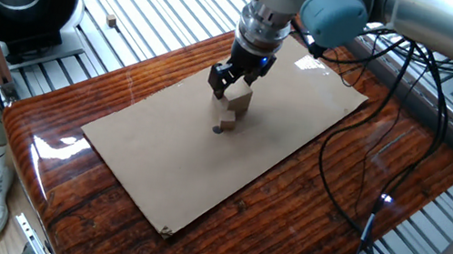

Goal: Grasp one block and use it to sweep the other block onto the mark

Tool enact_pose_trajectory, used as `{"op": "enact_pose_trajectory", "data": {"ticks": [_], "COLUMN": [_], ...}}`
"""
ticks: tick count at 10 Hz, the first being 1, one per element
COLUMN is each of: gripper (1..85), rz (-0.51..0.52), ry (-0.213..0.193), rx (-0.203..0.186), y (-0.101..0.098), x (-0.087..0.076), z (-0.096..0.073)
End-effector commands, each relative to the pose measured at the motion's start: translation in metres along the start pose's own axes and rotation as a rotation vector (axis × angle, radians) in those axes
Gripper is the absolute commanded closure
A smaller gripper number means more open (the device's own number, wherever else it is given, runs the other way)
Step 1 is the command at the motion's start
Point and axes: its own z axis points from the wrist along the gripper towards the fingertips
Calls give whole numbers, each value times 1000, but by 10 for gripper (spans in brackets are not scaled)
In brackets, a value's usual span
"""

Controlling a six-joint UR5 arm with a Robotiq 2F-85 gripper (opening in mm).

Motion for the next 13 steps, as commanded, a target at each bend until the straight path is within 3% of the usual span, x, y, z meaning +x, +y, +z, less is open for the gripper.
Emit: {"op": "enact_pose_trajectory", "data": {"ticks": [1,6,13], "gripper": [217,220,227], "rz": [-9,-63,-56], "ry": [-11,-28,-22], "rx": [7,34,7], "y": [-3,-31,-31], "x": [-2,-1,26], "z": [1,4,-3]}}
